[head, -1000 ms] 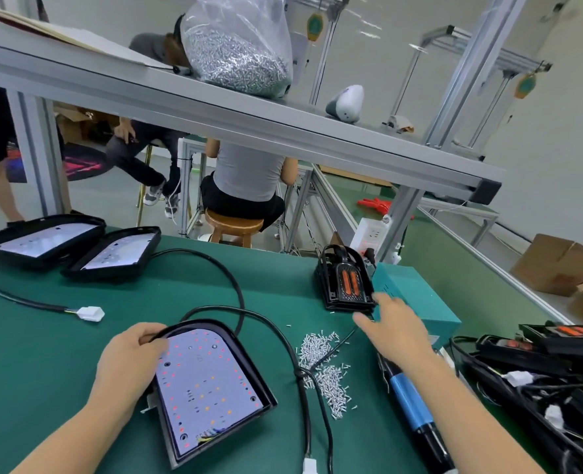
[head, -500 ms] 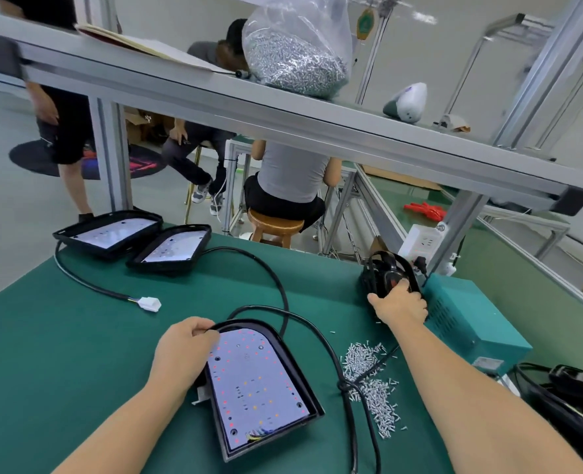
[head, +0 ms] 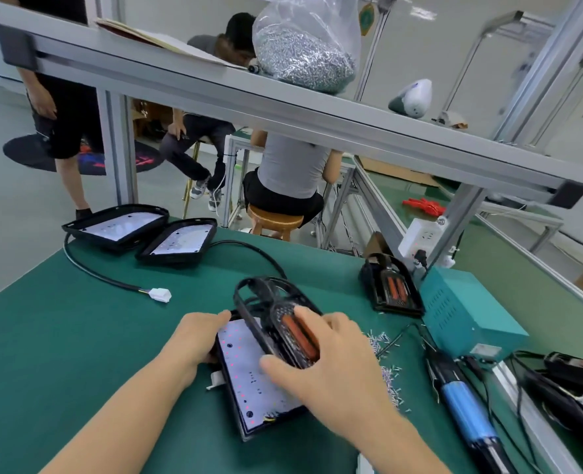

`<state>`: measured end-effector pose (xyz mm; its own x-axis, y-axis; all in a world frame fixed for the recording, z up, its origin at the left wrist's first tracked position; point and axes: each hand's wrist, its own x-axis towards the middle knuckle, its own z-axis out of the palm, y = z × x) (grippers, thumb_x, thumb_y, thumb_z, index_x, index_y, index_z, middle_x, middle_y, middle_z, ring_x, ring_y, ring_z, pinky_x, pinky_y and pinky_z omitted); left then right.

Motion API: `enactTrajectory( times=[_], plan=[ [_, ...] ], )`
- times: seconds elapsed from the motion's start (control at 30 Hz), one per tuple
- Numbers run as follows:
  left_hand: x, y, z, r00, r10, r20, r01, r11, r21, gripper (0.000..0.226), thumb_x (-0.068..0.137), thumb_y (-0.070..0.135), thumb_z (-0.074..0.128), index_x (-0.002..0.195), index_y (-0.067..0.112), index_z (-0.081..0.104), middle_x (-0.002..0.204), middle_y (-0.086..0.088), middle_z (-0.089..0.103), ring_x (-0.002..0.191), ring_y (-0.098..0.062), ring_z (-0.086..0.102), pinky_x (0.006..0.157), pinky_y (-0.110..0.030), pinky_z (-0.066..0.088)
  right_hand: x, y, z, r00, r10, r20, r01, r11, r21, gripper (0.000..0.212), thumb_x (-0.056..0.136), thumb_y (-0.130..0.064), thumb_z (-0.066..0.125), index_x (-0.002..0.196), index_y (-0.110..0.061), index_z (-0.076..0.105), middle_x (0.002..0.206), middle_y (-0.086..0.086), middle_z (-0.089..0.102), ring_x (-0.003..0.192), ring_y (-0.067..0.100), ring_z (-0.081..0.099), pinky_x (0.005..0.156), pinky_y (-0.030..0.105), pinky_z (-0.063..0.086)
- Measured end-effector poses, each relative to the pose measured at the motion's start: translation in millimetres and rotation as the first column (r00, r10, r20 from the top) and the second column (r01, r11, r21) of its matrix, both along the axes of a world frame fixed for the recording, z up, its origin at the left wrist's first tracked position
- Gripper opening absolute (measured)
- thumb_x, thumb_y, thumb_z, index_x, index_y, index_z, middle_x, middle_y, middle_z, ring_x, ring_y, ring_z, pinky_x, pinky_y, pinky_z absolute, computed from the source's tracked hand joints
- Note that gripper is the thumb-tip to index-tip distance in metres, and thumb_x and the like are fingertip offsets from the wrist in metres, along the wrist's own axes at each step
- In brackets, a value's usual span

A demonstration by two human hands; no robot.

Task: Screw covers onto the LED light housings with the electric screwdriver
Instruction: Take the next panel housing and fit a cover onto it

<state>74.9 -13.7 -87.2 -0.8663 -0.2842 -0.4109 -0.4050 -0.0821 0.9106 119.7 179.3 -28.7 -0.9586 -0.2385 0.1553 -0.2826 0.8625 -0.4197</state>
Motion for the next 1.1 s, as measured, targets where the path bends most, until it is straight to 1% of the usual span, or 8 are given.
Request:
enactTrajectory(
  times=[0.17,0.43,0.5,0.6,0.73,0.83,1.0,1.1],
  plan=[
    [6.8,2.3,-1.9,0.999,0.05,-0.019,-0.046,0.981,0.189,0.037,0.096,0.029,0.053,0.099,-0.004,0.069,0.096,-0.024,0.07,0.083,-0.032,0.064,0.089,-0.046,0.049,18.5,-20.6,-22.6,0.999,-0.028,-0.033,0.031,0.994,0.106,0.093,0.055,-0.084,0.031,0.14,-0.046,0.036,0.106,-0.012,0.036,0.109,0.014,0.035,0.097,0.026,0.03],
    [13.5,0.1,-7.9,0.992,0.101,-0.07,-0.065,0.914,0.401,0.035,0.1,0.029,0.044,0.096,0.003,0.067,0.086,-0.012,0.074,0.073,-0.022,0.07,0.076,-0.038,0.051,36.5,-27.9,-42.1,0.974,-0.044,-0.222,0.065,0.994,0.089,0.083,0.053,-0.076,0.049,0.121,-0.031,0.065,0.099,-0.002,0.055,0.088,0.022,0.056,0.074,0.031,0.047],
    [14.8,2.0,-6.6,0.989,0.12,-0.083,-0.07,0.889,0.452,0.039,0.1,0.031,0.043,0.097,0.0,0.066,0.094,-0.014,0.073,0.083,-0.025,0.068,0.082,-0.04,0.05,36.8,-24.9,-46.4,0.978,-0.033,-0.205,0.055,0.993,0.102,0.086,0.054,-0.078,0.047,0.127,-0.036,0.06,0.109,-0.003,0.053,0.099,0.021,0.054,0.083,0.031,0.047],
    [19.1,6.0,-5.5,0.991,0.063,-0.121,-0.004,0.901,0.434,0.042,0.098,0.037,0.045,0.1,0.003,0.068,0.101,-0.015,0.072,0.089,-0.027,0.067,0.09,-0.043,0.047,35.9,-21.6,-56.8,0.999,-0.02,-0.033,0.023,0.997,0.071,0.098,0.056,-0.085,0.034,0.145,-0.044,0.034,0.128,-0.009,0.033,0.121,0.013,0.031,0.102,0.025,0.029],
    [20.8,6.2,-5.0,0.986,0.014,-0.164,0.063,0.89,0.451,0.041,0.097,0.039,0.045,0.098,0.009,0.072,0.102,-0.012,0.073,0.084,-0.024,0.072,0.086,-0.041,0.05,25.3,-20.3,-57.2,0.994,0.014,-0.105,-0.009,0.999,0.052,0.085,0.073,-0.079,0.029,0.142,-0.033,0.045,0.129,-0.003,0.042,0.117,0.021,0.039,0.095,0.03,0.032],
    [21.6,8.0,-2.1,0.987,-0.037,-0.159,0.098,0.912,0.399,0.036,0.093,0.04,0.052,0.101,0.011,0.072,0.101,-0.011,0.073,0.086,-0.028,0.07,0.087,-0.044,0.051,15.8,-16.4,-59.2,0.993,0.067,-0.1,-0.056,0.992,0.109,0.073,0.087,-0.072,0.033,0.147,-0.03,0.038,0.138,-0.003,0.034,0.122,0.02,0.034,0.1,0.028,0.029],
    [19.4,12.1,-4.3,0.989,0.111,-0.102,-0.084,0.968,0.238,0.028,0.078,-0.008,0.063,0.102,0.005,0.063,0.073,-0.011,0.069,0.058,-0.025,0.062,0.062,-0.033,0.051,17.7,-13.8,-55.7,0.98,0.14,-0.142,-0.126,0.986,0.106,0.078,0.082,-0.074,0.016,0.144,-0.034,0.04,0.143,-0.008,0.033,0.127,0.015,0.031,0.098,0.025,0.021],
    [20.1,7.6,-6.2,0.989,0.121,-0.09,-0.107,0.982,0.154,0.026,0.077,-0.014,0.062,0.096,0.004,0.064,0.073,-0.013,0.068,0.058,-0.024,0.061,0.059,-0.03,0.051,22.3,7.0,-50.5,0.969,0.097,-0.229,-0.115,0.991,-0.07,0.057,0.091,-0.059,0.038,0.139,-0.03,0.049,0.139,-0.011,0.037,0.128,0.007,0.03,0.104,0.023,0.018]
  ],
)
